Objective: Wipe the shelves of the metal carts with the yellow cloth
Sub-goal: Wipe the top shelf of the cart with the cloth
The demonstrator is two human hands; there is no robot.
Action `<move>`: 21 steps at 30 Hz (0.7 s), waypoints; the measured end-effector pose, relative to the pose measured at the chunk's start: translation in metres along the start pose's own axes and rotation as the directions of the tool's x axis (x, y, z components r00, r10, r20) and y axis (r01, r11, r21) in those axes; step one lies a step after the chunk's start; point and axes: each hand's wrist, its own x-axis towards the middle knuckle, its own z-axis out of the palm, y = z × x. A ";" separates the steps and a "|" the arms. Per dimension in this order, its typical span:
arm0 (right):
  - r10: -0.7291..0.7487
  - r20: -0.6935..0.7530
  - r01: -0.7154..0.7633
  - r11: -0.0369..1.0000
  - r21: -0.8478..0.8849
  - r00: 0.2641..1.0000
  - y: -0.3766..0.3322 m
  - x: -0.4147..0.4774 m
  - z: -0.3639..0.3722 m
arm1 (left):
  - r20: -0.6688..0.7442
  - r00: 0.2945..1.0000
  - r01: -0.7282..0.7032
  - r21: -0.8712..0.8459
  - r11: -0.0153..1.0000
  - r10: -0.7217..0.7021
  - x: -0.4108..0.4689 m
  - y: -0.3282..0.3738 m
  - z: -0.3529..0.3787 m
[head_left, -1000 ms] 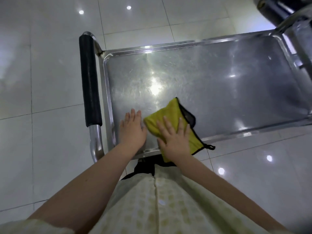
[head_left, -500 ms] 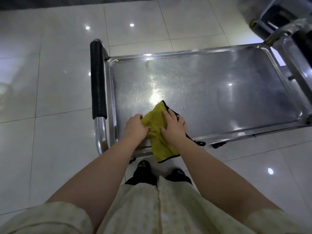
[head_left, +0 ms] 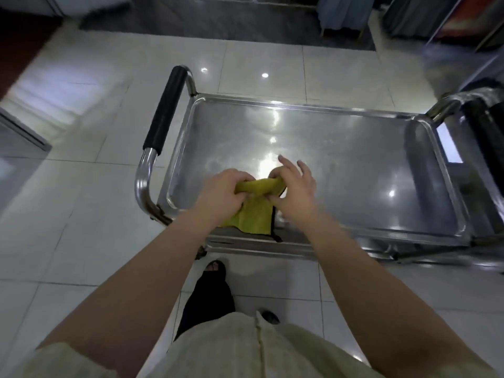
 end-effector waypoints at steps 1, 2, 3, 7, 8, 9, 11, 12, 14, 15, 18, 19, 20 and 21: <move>-0.001 -0.031 0.002 0.999 0.032 1.000 0.004 -0.009 -0.013 | -0.021 1.000 -0.006 -0.015 1.000 0.006 -0.007 0.013 0.003; 0.001 -0.048 0.002 0.998 0.066 0.999 0.007 -0.018 -0.025 | -0.047 0.999 -0.018 -0.036 0.999 0.016 -0.014 0.025 0.005; 0.012 -0.049 -0.008 0.995 0.099 0.999 0.010 -0.027 -0.036 | -0.076 0.997 -0.031 -0.063 0.998 0.026 -0.022 0.035 0.009; 0.115 0.046 -0.124 0.933 0.338 0.992 0.009 -0.065 -0.071 | -0.180 0.983 -0.019 -0.226 0.974 -0.023 -0.054 0.061 0.020; 0.115 0.047 -0.124 0.918 0.377 0.992 0.006 -0.072 -0.078 | -0.191 0.980 -0.005 -0.289 0.957 -0.052 -0.060 0.063 0.021; 0.098 0.041 -0.106 0.914 0.391 0.994 0.002 -0.080 -0.085 | -0.197 0.977 0.009 -0.357 0.934 -0.085 -0.066 0.063 0.022; 0.061 0.035 -0.070 0.910 0.409 0.998 -0.006 -0.091 -0.098 | -0.180 0.973 0.029 -0.533 0.846 -0.146 -0.077 0.062 0.025; 0.048 0.033 -0.058 0.905 0.422 0.998 -0.012 -0.097 -0.104 | -0.145 0.976 0.034 -0.632 0.774 -0.162 -0.083 0.061 0.029; 0.029 0.021 -0.035 0.894 0.446 0.999 -0.021 -0.110 -0.112 | -0.031 0.989 0.074 -0.754 0.653 -0.148 -0.096 0.055 0.045; 0.022 0.017 -0.028 0.890 0.455 1.000 -0.025 -0.117 -0.115 | 0.040 0.990 0.116 -0.762 0.637 -0.132 -0.103 0.051 0.056; 0.025 0.065 -0.055 0.861 0.505 0.998 -0.031 -0.140 -0.121 | 0.169 0.979 0.205 -0.754 0.625 -0.117 -0.124 0.045 0.080; 0.038 0.081 -0.074 0.854 0.516 0.996 -0.031 -0.148 -0.123 | 0.169 0.980 0.199 -0.768 0.608 -0.108 -0.129 0.045 0.083; 0.052 0.084 -0.089 0.847 0.524 0.995 -0.031 -0.156 -0.125 | 0.160 0.982 0.187 -0.785 0.590 -0.099 -0.134 0.044 0.083; 0.069 0.078 -0.100 0.837 0.538 0.995 -0.030 -0.163 -0.126 | 0.148 0.985 0.174 -0.795 0.581 -0.092 -0.138 0.044 0.082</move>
